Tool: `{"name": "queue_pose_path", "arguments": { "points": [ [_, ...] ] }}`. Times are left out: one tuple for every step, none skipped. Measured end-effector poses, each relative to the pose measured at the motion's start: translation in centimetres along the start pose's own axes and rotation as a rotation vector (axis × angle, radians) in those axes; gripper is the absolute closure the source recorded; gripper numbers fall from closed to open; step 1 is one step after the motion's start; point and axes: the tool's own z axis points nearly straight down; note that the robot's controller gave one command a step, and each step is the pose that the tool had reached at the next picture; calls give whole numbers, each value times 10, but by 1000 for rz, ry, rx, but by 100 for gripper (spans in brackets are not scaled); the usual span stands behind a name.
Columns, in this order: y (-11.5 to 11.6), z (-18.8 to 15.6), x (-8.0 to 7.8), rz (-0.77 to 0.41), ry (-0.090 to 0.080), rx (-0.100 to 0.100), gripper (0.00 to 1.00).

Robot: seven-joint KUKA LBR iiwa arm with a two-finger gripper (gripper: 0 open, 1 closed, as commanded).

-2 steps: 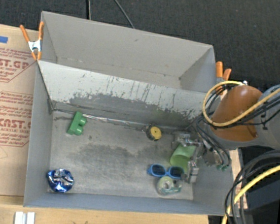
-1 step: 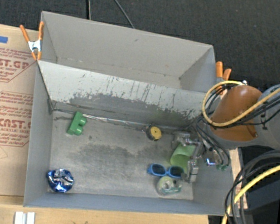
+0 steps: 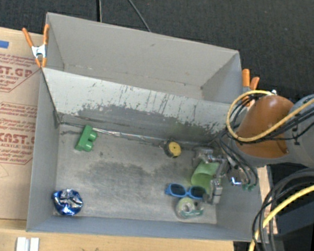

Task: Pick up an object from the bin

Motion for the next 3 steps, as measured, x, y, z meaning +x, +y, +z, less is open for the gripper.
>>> {"name": "queue_pose_path", "arguments": {
  "points": [
    [0,0,-1,0,0,0,0],
    [1,0,-1,0,0,0,0],
    [9,-2,-5,-7,-5,-12,100]
  ]
}}
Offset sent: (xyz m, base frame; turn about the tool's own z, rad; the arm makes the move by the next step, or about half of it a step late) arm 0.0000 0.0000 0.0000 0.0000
